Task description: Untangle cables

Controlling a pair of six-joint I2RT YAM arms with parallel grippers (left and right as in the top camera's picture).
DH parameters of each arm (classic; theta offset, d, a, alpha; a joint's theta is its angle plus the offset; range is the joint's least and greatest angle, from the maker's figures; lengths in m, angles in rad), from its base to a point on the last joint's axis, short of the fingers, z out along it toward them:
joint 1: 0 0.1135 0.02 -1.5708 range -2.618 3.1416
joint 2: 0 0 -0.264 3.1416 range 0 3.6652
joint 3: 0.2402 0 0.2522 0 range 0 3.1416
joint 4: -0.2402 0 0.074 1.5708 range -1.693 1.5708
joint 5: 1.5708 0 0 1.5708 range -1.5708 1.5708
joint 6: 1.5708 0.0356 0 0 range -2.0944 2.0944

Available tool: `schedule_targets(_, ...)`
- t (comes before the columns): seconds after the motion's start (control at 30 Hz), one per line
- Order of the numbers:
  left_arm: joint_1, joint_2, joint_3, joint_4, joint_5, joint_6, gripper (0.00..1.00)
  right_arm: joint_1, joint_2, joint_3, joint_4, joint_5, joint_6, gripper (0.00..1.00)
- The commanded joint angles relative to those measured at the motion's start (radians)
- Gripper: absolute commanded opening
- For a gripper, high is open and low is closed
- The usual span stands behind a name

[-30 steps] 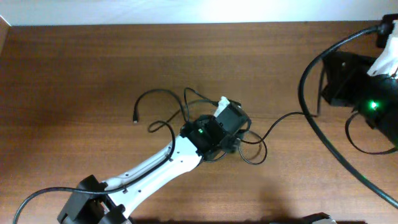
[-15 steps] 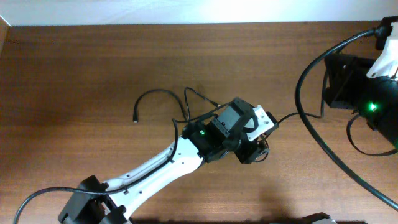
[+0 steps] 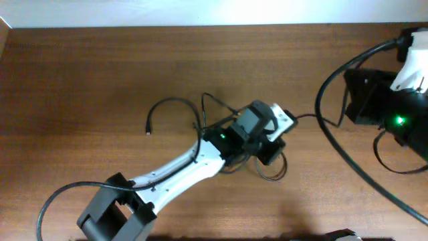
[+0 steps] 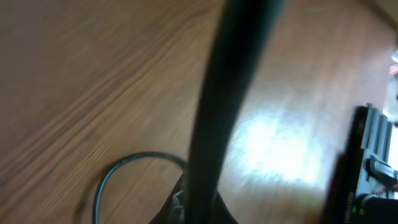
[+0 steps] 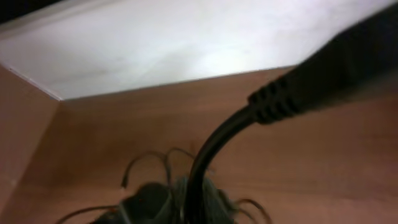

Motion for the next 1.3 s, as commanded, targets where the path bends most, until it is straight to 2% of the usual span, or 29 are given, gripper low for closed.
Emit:
schedule_targets(0.0,0.131,-0.046,0.004,-0.081,-0.01,-0.061,0.0,-0.128,-0.004,0.015,-0.123,0.087,0.046,0.04)
schedule_targets(0.1,0.259,-0.139,0.004,-0.064,0.13,-0.061,0.0,-0.233,-0.002,-0.001,-0.252,0.077,0.064,0.04)
schedule_targets(0.17,0.337,-0.216,0.004,0.051,0.293,-0.085,0.0,-0.232,-0.003,-0.054,-0.284,-0.078,-0.005,0.04)
schedule_targets(0.23,0.385,-0.261,0.004,0.136,0.322,-0.255,0.0,-0.232,-0.004,-0.129,-0.283,-0.209,-0.027,0.04)
schedule_targets(0.27,0.414,-0.285,0.004,0.174,0.322,-0.379,0.0,-0.232,-0.004,-0.182,-0.273,-0.242,-0.042,0.04)
schedule_targets(0.33,0.461,-0.317,0.004,0.229,0.322,-0.588,0.0,-0.232,-0.004,-0.316,-0.211,-0.34,-0.141,0.04)
schedule_targets(0.43,0.484,-0.325,0.003,0.259,0.319,-0.904,0.0,-0.232,-0.004,-0.539,-0.035,-0.69,-0.346,0.04)
schedule_targets(0.5,0.484,-0.325,0.003,0.258,0.319,-1.043,0.0,-0.21,-0.004,-0.633,0.05,-0.806,-0.426,0.04)
schedule_targets(0.63,0.486,-0.325,0.003,0.261,0.312,-1.352,0.0,-0.036,-0.004,-0.782,0.332,-0.803,-0.437,0.04)
schedule_targets(0.73,0.486,-0.325,0.003,0.253,0.32,-1.504,0.0,0.102,-0.003,-0.788,0.488,-0.602,-0.433,0.04)
schedule_targets(0.83,0.486,-0.325,0.003,0.254,0.332,-1.6,0.0,0.198,-0.002,-0.788,0.586,-0.415,-0.384,0.04)
schedule_targets(1.03,0.486,-0.325,0.003,0.224,0.361,-1.601,0.0,0.271,-0.002,-0.788,0.653,-0.064,-0.249,0.04)
schedule_targets(1.17,0.505,-0.325,0.003,0.114,0.351,-1.585,0.0,0.271,-0.002,-0.787,0.676,-0.024,-0.249,0.04)
schedule_targets(1.27,0.516,-0.325,0.003,0.114,0.349,-1.575,0.0,0.271,0.001,-0.787,0.678,-0.028,-0.249,0.04)
